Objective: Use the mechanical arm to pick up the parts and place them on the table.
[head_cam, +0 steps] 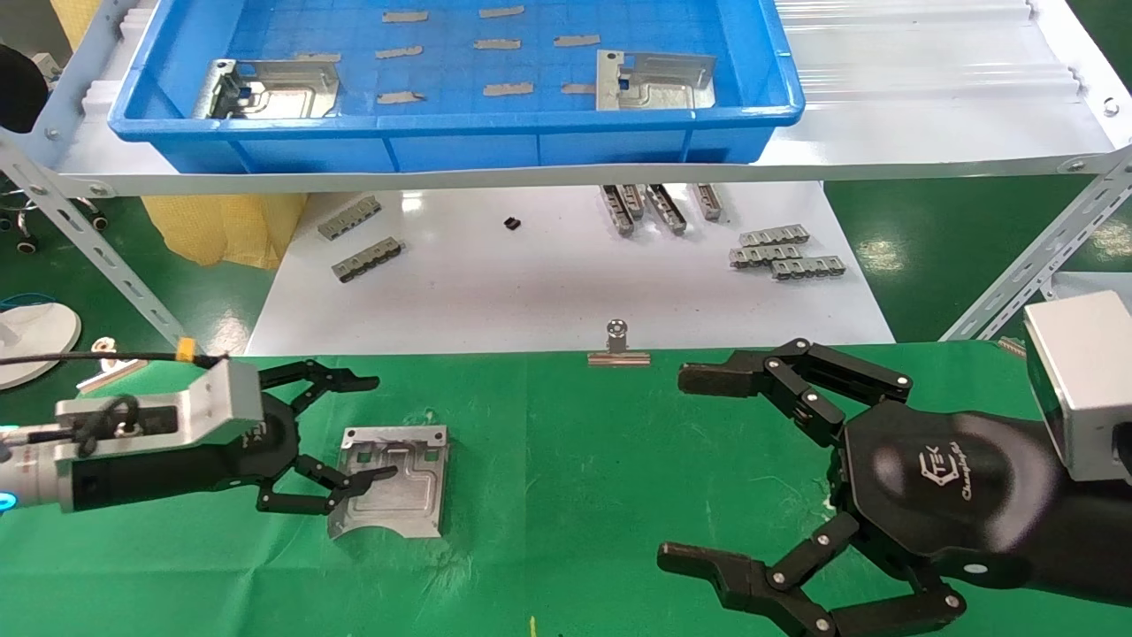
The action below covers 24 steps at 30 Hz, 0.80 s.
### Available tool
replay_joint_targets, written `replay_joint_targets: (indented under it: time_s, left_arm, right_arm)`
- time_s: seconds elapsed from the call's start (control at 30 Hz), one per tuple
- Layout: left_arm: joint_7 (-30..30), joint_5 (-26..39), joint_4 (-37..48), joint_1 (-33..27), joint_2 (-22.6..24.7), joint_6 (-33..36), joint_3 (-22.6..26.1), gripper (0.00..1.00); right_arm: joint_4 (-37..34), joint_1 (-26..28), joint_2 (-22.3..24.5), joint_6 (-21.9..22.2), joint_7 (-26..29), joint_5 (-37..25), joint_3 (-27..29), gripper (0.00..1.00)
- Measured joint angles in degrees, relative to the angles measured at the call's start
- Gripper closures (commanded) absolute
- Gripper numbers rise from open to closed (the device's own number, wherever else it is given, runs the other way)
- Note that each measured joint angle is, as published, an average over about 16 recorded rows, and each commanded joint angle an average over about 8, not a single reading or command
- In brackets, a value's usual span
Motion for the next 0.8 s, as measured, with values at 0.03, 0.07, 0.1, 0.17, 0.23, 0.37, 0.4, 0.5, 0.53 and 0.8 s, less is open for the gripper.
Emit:
replay_joint_targets:
  time_s: [0.03, 0.07, 0.1, 0.17, 0.23, 0.37, 0.4, 0.5, 0.53, 0.8]
  left_arm:
    - [-0.57, -0.14, -0.84, 0.31, -0.21, -0.09, -0.31, 0.0]
    - [-1.21, -0.29, -1.75, 0.64, -0.44, -0.17, -0.65, 0.0]
    - [-1.91, -0.47, -2.72, 1.01, -0.69, -0.25, -1.02, 0.0]
    - [-3.59, -0.94, -4.83, 1.91, -1.25, -0.37, -1.91, 0.0]
    - [-5.39, -1.41, -7.22, 2.86, -1.87, -0.53, -2.87, 0.0]
    - [-9.21, -2.42, -12.25, 4.87, -3.19, -0.89, -4.89, 0.0]
    - [-10.16, -2.67, -13.51, 5.37, -3.51, -0.98, -5.39, 0.0]
    - [-13.03, -3.43, -17.29, 6.88, -4.5, -1.25, -6.91, 0.0]
    - [-14.0, -3.68, -18.56, 7.39, -4.83, -1.34, -7.42, 0.0]
    - [-21.63, -5.7, -28.63, 11.42, -7.45, -2.05, -11.47, 0.0]
  right_arm:
    - [0.0, 0.0, 0.0, 0.0, 0.0, 0.0, 0.0, 0.0]
    - [0.0, 0.0, 0.0, 0.0, 0.0, 0.0, 0.0, 0.0]
    - [0.0, 0.0, 0.0, 0.0, 0.0, 0.0, 0.0, 0.0]
    - [0.0, 0.0, 0.0, 0.0, 0.0, 0.0, 0.0, 0.0]
    - [0.0, 0.0, 0.0, 0.0, 0.0, 0.0, 0.0, 0.0]
    - [0.0, 0.0, 0.0, 0.0, 0.0, 0.0, 0.0, 0.0]
    - [0.0, 0.0, 0.0, 0.0, 0.0, 0.0, 0.0, 0.0]
    - [0.0, 0.0, 0.0, 0.0, 0.0, 0.0, 0.0, 0.0]
    - [0.0, 0.0, 0.0, 0.0, 0.0, 0.0, 0.0, 0.0]
    - [0.0, 0.0, 0.0, 0.0, 0.0, 0.0, 0.0, 0.0]
